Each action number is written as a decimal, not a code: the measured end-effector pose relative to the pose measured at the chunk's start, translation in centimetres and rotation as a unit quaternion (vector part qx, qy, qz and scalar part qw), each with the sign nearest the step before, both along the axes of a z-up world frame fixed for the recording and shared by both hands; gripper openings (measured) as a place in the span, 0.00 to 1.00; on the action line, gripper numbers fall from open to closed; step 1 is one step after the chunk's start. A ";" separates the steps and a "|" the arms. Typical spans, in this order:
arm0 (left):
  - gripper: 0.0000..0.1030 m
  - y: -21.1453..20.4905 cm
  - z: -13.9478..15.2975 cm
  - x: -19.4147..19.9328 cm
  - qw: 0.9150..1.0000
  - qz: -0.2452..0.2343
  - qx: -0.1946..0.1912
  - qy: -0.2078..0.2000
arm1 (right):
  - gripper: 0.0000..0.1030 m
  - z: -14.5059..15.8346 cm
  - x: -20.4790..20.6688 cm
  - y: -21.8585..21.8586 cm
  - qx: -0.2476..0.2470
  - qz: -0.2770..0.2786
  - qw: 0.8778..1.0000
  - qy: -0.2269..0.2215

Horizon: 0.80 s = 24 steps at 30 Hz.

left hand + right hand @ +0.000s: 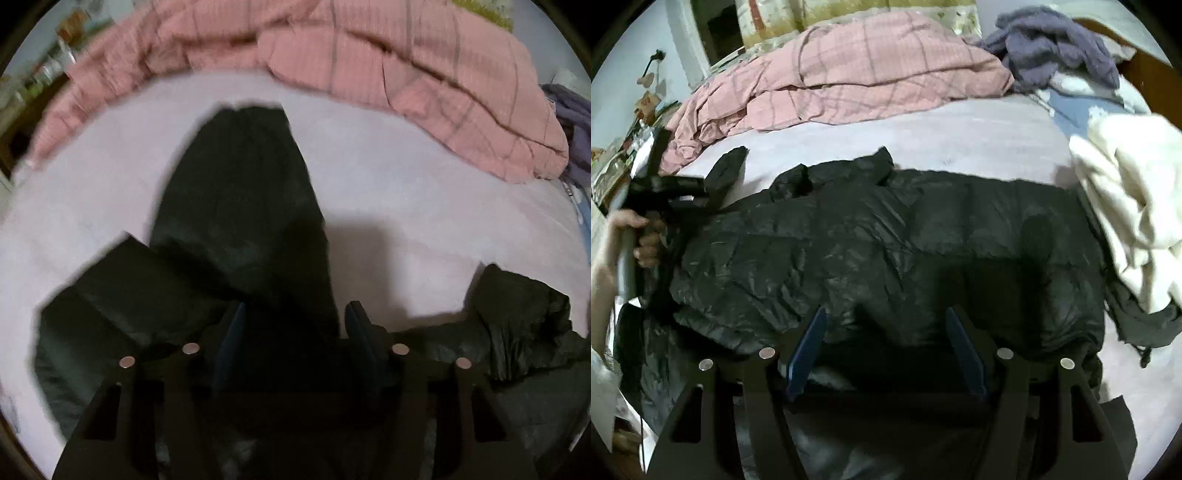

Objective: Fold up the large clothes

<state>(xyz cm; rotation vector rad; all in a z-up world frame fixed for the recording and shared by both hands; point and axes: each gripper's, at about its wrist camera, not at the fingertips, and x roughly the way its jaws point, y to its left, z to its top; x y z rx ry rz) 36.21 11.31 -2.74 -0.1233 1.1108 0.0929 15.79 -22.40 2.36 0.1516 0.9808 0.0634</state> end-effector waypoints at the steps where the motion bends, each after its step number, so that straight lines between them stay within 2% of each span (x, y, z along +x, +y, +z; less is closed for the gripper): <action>1: 0.48 0.1 -0.7 0.1 1.000 -0.008 -0.009 0.008 | 0.67 -0.3 0.2 -0.1 0.001 0.000 1.000 0.004; 2: 0.43 0.0 -1.3 0.1 1.000 -0.013 0.000 0.014 | 0.67 -0.6 0.4 -0.1 0.000 0.000 1.000 0.007; 4: 0.14 0.5 -2.1 0.1 0.999 -0.002 0.039 0.034 | 0.67 -1.0 0.5 0.0 -0.005 0.002 1.000 0.009; 6: 0.04 1.6 -1.8 -0.5 0.998 0.021 0.032 0.043 | 0.67 -1.2 0.5 0.1 -0.017 0.003 1.000 0.010; 8: 0.03 2.7 0.2 -1.8 0.999 0.030 0.043 0.009 | 0.67 -1.3 0.6 0.1 -0.024 0.001 1.000 0.010; 11: 0.03 4.5 5.2 -4.6 0.991 0.049 0.098 -0.079 | 0.67 -1.3 0.5 0.0 -0.020 -0.002 1.000 0.011; 13: 0.03 5.5 8.7 -6.8 0.986 0.047 0.091 -0.132 | 0.67 -1.3 0.3 -0.1 -0.015 -0.003 1.000 0.013; 16: 0.03 5.5 13.6 -10.4 0.979 0.000 0.055 -0.196 | 0.67 -1.3 0.0 -0.2 -0.005 -0.002 1.000 0.015; 19: 0.03 2.3 17.5 -13.2 0.967 -0.071 0.041 -0.243 | 0.67 -0.9 -0.2 -0.9 0.002 -0.017 1.000 0.012; 21: 0.03 -0.3 18.9 -14.7 0.957 -0.122 0.019 -0.261 | 0.67 -0.4 -0.5 -1.8 0.012 -0.030 0.999 0.006; 24: 0.03 -4.8 19.2 -17.2 0.937 -0.220 -0.037 -0.269 | 0.67 0.6 -1.3 -3.2 0.022 -0.046 0.999 -0.008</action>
